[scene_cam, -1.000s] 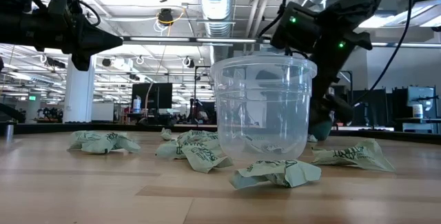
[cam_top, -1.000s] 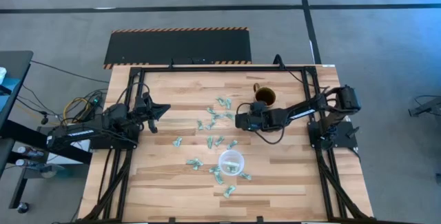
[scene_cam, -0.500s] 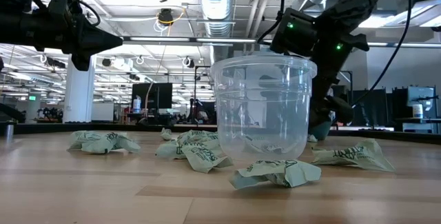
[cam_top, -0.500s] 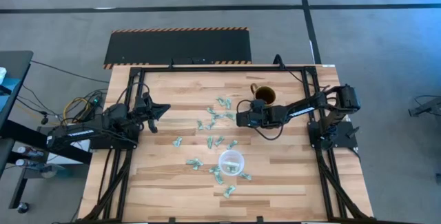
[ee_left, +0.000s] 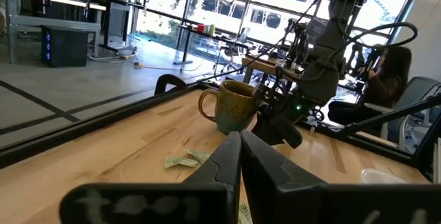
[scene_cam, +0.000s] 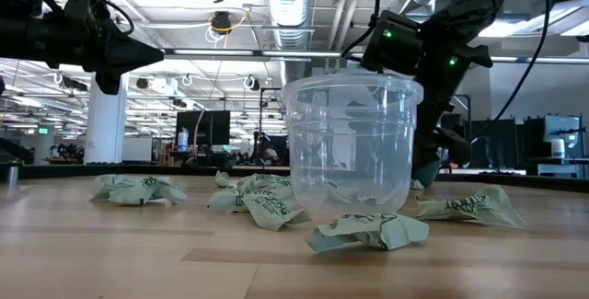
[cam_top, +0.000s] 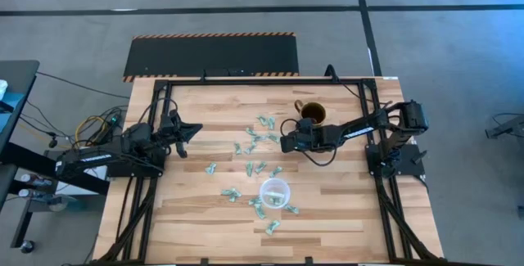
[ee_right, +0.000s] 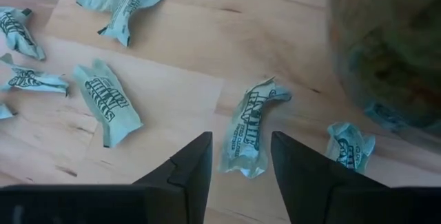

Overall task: Pick and place Stevia / Truvia into bins
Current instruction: Put the green stevia packet into the transparent container

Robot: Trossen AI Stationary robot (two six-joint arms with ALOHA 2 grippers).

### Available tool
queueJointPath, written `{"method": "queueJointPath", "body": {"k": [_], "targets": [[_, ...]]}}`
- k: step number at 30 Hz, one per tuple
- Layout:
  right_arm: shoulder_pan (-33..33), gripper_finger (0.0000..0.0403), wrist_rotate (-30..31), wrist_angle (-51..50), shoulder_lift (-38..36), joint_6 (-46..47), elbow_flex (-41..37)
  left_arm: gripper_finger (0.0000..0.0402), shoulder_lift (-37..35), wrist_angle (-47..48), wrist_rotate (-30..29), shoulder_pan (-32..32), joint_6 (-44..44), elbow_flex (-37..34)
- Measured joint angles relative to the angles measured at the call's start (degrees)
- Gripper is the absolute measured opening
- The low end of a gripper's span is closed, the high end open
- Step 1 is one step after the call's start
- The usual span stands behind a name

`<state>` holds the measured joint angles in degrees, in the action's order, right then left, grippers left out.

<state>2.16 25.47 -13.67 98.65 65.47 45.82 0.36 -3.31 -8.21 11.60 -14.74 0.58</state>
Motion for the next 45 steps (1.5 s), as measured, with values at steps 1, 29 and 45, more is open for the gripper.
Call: {"method": "queueJointPath", "body": {"k": [1,29,45], "targets": [[0.2,0.0144,0.0,0.0,0.0,0.0,0.0,0.0000,0.0,0.0,0.0,0.0,0.0,0.0],[-0.2,0.0044,0.1,-2.3,0.1,-7.1,-0.1,0.0000,0.0,0.0,0.0,0.0,0.0,0.0],[-2.0,0.0003,3.0,-3.7,0.0,-10.5,0.6,0.0000,0.0,0.0,0.0,0.0,-0.9,0.0]]}}
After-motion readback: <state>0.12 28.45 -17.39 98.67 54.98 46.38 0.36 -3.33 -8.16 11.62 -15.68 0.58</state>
